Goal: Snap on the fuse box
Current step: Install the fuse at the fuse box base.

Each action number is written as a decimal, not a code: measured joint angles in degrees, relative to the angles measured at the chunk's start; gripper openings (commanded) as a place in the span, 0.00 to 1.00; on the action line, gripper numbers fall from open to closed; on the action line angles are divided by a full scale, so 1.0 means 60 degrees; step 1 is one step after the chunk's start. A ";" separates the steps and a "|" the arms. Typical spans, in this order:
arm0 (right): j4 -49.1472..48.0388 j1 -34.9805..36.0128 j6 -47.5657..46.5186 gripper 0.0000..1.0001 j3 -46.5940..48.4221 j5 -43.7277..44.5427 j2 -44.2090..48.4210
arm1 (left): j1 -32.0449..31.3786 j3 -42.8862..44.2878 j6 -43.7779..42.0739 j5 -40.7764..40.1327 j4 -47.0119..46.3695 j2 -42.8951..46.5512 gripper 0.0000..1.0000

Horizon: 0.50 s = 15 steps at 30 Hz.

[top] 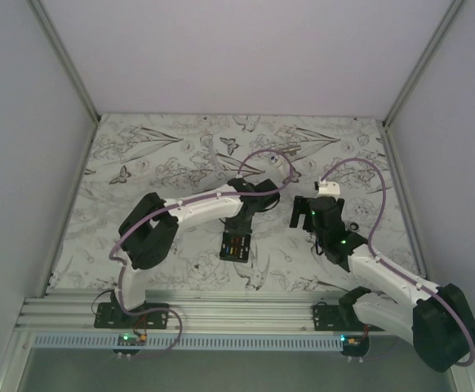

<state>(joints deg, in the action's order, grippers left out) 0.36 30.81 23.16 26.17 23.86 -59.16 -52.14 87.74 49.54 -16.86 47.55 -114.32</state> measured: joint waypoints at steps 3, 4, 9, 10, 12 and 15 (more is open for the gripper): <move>-0.0007 0.0000 0.0000 1.00 0.0000 -0.0044 -0.0029 | 0.0000 0.0175 -0.0120 -0.0022 0.0109 -0.0131 0.00; -0.0007 0.0000 0.0000 1.00 0.0000 -0.0062 -0.0033 | 0.0000 0.0251 -0.0168 -0.0036 0.0157 -0.0197 0.00; -0.0022 -0.0033 0.0000 1.00 0.0000 -0.0084 -0.0044 | 0.0000 0.0441 -0.0262 -0.0040 0.0313 -0.0353 0.00; -0.0022 -0.0040 0.0004 1.00 0.0000 -0.0091 -0.0055 | 0.0000 0.0463 -0.0262 -0.0040 0.0331 -0.0368 0.00; -0.0022 -0.0044 0.0000 1.00 0.0000 -0.0109 -0.0087 | -0.0011 0.0474 -0.0262 -0.0044 0.0342 -0.0379 0.00; -0.0022 -0.0044 0.0000 1.00 0.0000 -0.0146 -0.0127 | -0.0066 0.0474 -0.0237 -0.0117 0.0342 -0.0379 0.00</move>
<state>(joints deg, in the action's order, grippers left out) 0.23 30.55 23.16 26.17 22.98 -59.92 -52.53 90.59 48.12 -17.56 49.60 -116.60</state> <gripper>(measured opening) 0.998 0.024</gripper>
